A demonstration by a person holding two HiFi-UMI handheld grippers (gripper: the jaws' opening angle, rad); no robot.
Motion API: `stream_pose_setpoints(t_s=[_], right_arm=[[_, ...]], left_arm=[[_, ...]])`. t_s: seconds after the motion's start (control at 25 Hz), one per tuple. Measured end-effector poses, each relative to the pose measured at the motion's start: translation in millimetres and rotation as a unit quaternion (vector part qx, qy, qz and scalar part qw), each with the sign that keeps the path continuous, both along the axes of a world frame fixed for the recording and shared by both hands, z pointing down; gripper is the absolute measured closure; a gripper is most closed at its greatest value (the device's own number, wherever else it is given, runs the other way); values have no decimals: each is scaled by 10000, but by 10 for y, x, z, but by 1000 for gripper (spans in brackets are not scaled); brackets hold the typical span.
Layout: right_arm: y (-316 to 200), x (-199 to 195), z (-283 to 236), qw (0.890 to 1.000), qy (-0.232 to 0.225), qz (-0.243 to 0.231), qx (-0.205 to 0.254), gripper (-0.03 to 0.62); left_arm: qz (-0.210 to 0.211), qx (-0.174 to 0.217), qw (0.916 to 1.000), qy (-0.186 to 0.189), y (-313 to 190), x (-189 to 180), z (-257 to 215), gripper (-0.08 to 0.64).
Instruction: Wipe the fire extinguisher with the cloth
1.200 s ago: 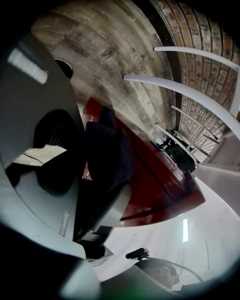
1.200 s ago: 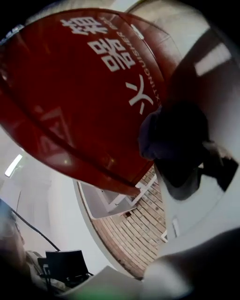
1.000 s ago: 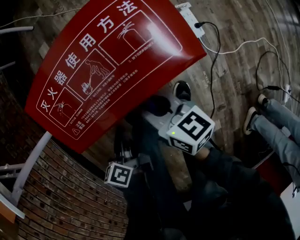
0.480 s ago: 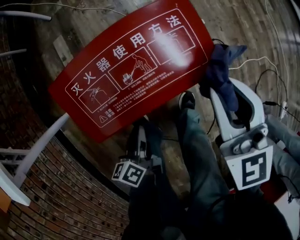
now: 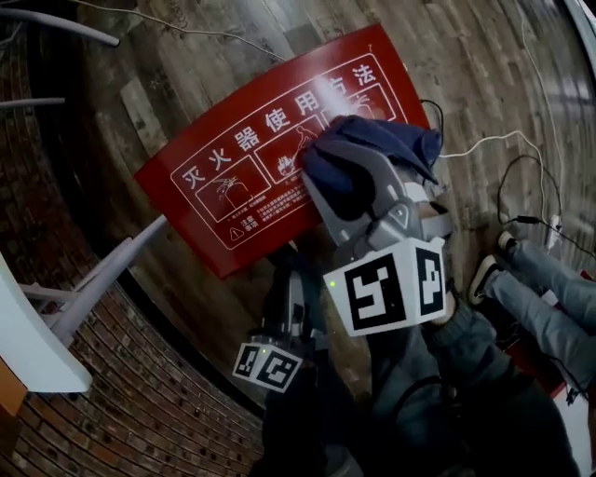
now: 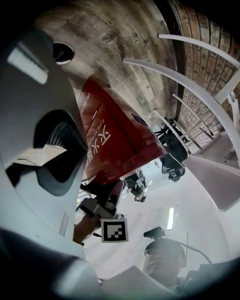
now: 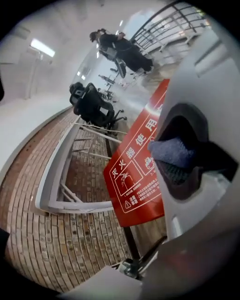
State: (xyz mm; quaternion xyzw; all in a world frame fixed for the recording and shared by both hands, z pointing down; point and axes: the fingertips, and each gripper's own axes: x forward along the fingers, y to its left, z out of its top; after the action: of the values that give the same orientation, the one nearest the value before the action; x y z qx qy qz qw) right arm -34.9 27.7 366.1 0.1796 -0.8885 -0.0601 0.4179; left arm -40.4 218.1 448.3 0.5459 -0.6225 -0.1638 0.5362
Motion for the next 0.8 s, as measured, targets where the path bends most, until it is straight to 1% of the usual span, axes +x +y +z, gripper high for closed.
stream_pose_setpoints(t_s=[0.08,0.12,0.2,0.24,0.32,0.36,0.4,0.44,0.48,0.52,0.56,0.6,0.64,0.68,0.72,0.76,0.8], right_arm=[[-134,27,-11,10000,-22,-20,49,503],[-233,45,-23,9999,55,23,125,503],[-366,6,-115,9985,353,-19,428,505],[-369,-43,-216,9973,453,-92,562,508],[-245,-105,-459,9975,399,-143,562,516],[-166,-63,-550,9980,358,-82,518,522],[-128,63,-593,9977,411,45,535,523],[-159,280,-577,9962,571,252,606,524],[-261,576,-520,9931,786,562,669,525],[-408,925,-461,9880,977,996,657,526],[-563,1300,-442,9803,1086,1548,568,526],[-695,1668,-488,9692,1100,2153,464,526],[-797,1995,-602,9558,1050,2714,420,526],[-880,2252,-776,9429,961,3155,473,526],[-953,2419,-995,9330,832,3446,612,526],[-1012,2483,-1238,9281,643,3581,790,526],[-1045,2434,-1480,9291,381,3555,945,526]], left_arm=[[52,135,9999,72,-23,34,-166,561],[113,228,9996,86,-54,41,-263,561],[254,389,9989,68,-113,33,-488,561],[317,465,9984,59,-141,29,-619,561],[410,627,9972,74,-191,22,-917,561],[442,696,9966,88,-204,17,-1073,561],[470,758,9960,99,-214,7,-1226,561],[501,821,9953,103,-231,-9,-1371,561],[541,896,9945,91,-256,-35,-1511,561],[589,982,9934,60,-284,-72,-1650,561],[636,1069,9922,12,-303,-117,-1792,561],[675,1143,9911,-41,-304,-168,-1935,561],[696,1199,9903,-87,-288,-220,-2074,561],[694,1242,9898,-121,-265,-270,-2206,561],[672,1279,9894,-142,-241,-315,-2329,561],[639,1310,9892,-151,-217,-349,-2444,561],[610,1336,9890,-151,-192,-371,-2552,561]])
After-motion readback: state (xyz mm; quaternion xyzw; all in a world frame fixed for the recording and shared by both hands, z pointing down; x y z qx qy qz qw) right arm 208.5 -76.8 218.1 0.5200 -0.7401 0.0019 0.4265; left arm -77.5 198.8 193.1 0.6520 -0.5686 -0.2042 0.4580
